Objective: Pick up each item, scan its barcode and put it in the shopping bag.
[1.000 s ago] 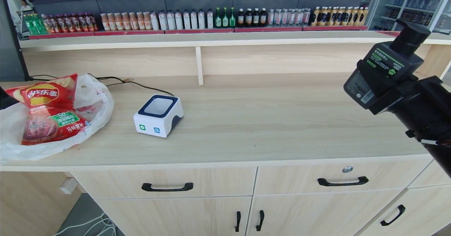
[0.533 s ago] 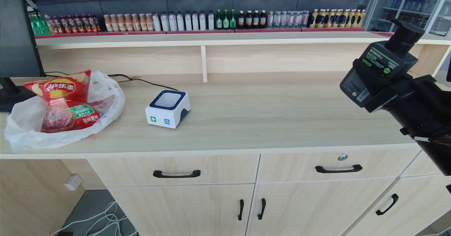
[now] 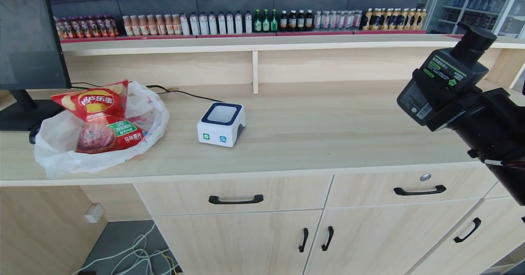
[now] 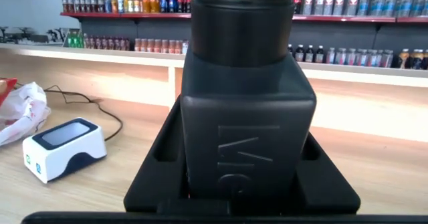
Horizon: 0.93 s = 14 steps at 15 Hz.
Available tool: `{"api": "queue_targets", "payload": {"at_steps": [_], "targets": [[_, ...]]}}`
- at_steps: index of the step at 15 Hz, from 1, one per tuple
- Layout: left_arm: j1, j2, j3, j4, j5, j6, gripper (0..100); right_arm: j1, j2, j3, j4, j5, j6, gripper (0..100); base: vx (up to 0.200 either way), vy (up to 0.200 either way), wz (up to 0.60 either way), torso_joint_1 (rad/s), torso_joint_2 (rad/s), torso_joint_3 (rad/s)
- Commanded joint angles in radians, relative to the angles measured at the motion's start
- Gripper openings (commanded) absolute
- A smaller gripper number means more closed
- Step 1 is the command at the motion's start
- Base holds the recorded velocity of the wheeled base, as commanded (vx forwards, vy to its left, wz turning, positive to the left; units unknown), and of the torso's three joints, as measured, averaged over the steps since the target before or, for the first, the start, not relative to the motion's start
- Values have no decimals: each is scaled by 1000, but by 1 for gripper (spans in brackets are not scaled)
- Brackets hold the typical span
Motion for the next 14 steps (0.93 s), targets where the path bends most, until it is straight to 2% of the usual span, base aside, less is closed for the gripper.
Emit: {"api": "queue_targets", "payload": {"at_steps": [1, 14], "targets": [[0, 0, 0, 0, 0, -2, 100, -1, -32, 21, -1, 0, 0, 0, 0, 200, 0, -7, 2, 2], [0, 0, 0, 0, 0, 0, 100, -1, -32, 14, -1, 0, -1, 0, 0, 200, 0, 1, 3, 3]]}}
